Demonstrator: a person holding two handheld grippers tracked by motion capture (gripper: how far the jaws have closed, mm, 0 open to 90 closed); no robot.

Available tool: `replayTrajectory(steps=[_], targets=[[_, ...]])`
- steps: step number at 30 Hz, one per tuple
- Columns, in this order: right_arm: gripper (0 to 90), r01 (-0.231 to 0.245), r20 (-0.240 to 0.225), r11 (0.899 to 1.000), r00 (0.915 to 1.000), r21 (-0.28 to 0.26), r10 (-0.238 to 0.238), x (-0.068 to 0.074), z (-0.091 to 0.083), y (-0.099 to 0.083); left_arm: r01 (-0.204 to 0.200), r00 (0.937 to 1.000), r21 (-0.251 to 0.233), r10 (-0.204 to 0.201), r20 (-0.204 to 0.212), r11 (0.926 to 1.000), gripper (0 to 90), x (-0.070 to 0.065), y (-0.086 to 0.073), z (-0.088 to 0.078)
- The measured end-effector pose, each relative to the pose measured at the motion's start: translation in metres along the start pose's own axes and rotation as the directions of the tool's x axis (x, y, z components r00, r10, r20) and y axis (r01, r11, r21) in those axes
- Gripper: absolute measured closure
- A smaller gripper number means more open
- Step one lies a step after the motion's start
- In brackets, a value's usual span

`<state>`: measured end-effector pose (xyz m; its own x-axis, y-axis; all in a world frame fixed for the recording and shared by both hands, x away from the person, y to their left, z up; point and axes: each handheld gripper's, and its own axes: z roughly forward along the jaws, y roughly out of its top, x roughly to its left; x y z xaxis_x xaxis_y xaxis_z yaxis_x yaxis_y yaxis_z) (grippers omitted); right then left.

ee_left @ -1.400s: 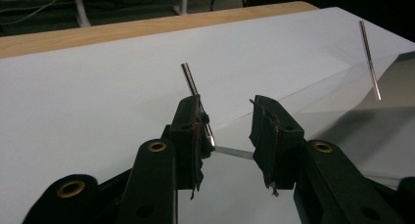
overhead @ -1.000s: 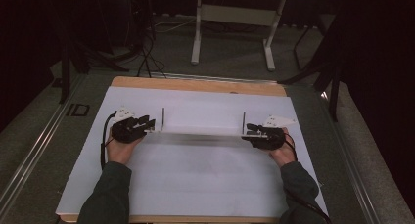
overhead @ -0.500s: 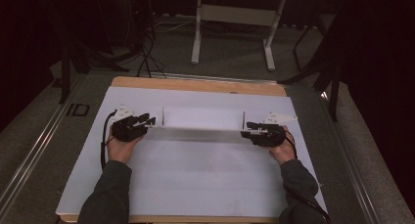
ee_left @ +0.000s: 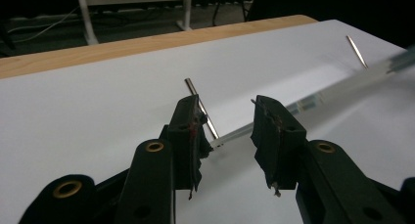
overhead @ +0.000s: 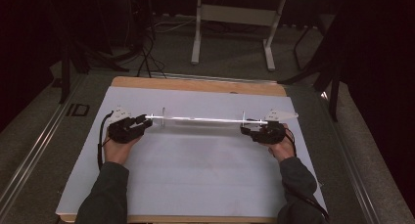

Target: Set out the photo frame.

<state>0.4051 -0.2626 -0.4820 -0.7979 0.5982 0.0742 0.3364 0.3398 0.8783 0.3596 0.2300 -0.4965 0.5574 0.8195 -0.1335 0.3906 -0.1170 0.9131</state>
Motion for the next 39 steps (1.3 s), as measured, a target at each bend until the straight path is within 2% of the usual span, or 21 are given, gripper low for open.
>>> replayTrajectory(steps=[5, 11, 17, 20, 25, 39], targets=[[49.8, -0.012, 0.002, 1.0, 0.9999, -0.005, 0.012, -0.002, 0.001, 0.002, -0.004, 0.9995, -0.028, 0.005, 0.03, 0.9996, 59.5, 0.001, 0.0, -0.003], [49.8, -0.018, 0.006, 1.0, 0.9998, -0.01, 0.018, -0.004, 0.002, 0.004, -0.02, 0.9984, -0.024, 0.022, 0.052, 0.9995, 58.1, 0.002, -0.001, -0.004], [49.9, -0.024, 0.004, 1.0, 0.9997, -0.006, 0.024, -0.006, 0.002, 0.005, -0.056, 0.9948, -0.043, 0.059, 0.083, 0.9975, 55.5, -0.002, 0.001, -0.003], [49.9, -0.026, 0.003, 1.0, 0.9997, -0.009, 0.026, -0.006, 0.003, 0.006, -0.068, 0.9941, -0.03, 0.07, 0.083, 0.9972, 53.2, -0.005, 0.004, 0.001], [49.9, -0.027, 0.004, 1.0, 0.9996, -0.012, 0.027, -0.007, 0.003, 0.007, -0.09, 0.991, -0.051, 0.094, 0.095, 0.9947, 53.2, -0.009, 0.01, 0.007], [49.9, -0.043, 0.009, 0.999, 0.999, -0.033, 0.043, -0.011, 0.005, 0.007, -0.106, 0.9886, -0.06, 0.111, 0.101, 0.9926, 50.9, -0.016, 0.02, 0.023]])
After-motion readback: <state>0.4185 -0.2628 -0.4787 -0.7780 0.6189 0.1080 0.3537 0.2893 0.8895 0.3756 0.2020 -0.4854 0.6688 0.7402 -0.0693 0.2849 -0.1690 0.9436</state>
